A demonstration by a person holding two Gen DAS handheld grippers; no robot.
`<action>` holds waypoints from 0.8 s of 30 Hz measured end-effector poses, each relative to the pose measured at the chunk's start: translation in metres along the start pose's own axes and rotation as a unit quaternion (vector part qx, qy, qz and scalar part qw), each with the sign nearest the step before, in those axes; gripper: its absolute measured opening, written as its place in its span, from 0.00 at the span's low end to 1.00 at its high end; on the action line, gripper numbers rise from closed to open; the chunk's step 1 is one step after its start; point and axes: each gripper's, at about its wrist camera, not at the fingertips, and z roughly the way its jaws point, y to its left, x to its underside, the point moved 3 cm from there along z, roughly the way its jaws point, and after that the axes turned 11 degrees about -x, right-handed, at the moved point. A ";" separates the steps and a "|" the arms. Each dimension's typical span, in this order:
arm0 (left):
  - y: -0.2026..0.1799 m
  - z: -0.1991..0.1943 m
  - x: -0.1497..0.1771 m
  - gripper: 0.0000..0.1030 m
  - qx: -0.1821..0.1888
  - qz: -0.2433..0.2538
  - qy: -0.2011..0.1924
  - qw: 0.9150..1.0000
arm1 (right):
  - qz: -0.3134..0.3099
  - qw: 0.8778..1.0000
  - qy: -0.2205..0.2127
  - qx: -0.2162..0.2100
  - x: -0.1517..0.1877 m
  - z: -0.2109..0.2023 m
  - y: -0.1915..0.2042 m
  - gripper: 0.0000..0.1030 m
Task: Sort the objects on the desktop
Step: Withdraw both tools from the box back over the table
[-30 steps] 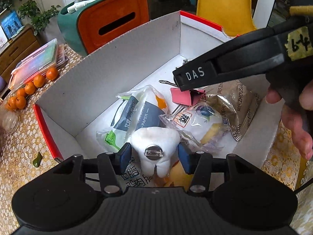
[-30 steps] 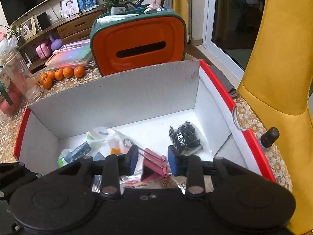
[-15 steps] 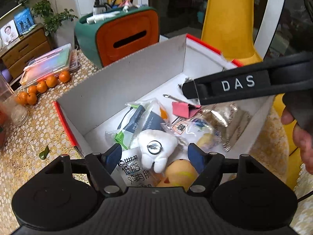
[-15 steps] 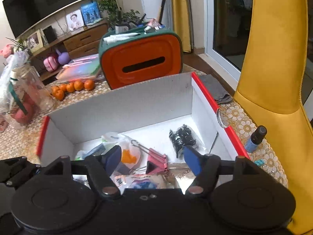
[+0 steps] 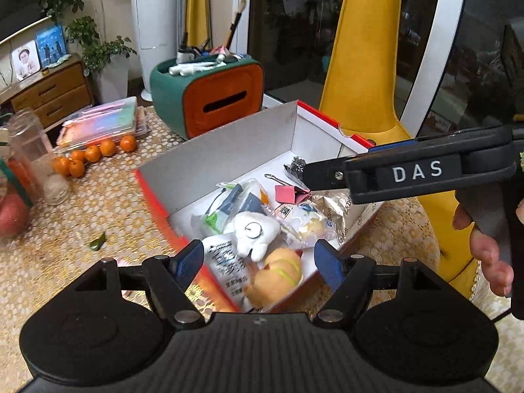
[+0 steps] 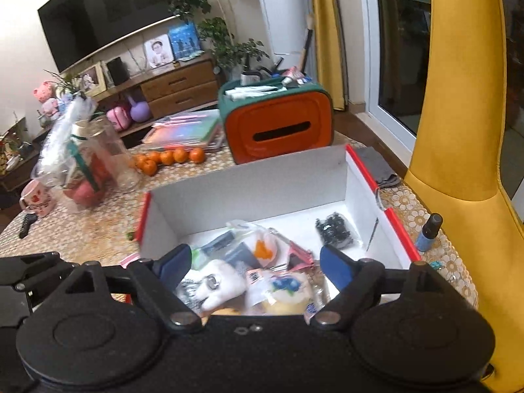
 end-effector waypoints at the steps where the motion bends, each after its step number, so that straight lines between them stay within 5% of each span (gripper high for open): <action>1: 0.004 -0.006 0.003 0.71 0.003 -0.001 -0.001 1.000 | -0.001 1.000 -0.001 -0.003 0.002 -0.003 0.004 0.86; 15: 0.083 -0.072 0.059 0.72 -0.013 -0.035 -0.022 0.999 | -0.047 0.998 -0.012 -0.037 0.022 -0.034 0.093 0.88; 24: 0.138 -0.083 0.096 0.72 -0.037 -0.050 -0.014 0.998 | -0.064 0.996 0.014 -0.062 0.034 -0.010 0.155 0.88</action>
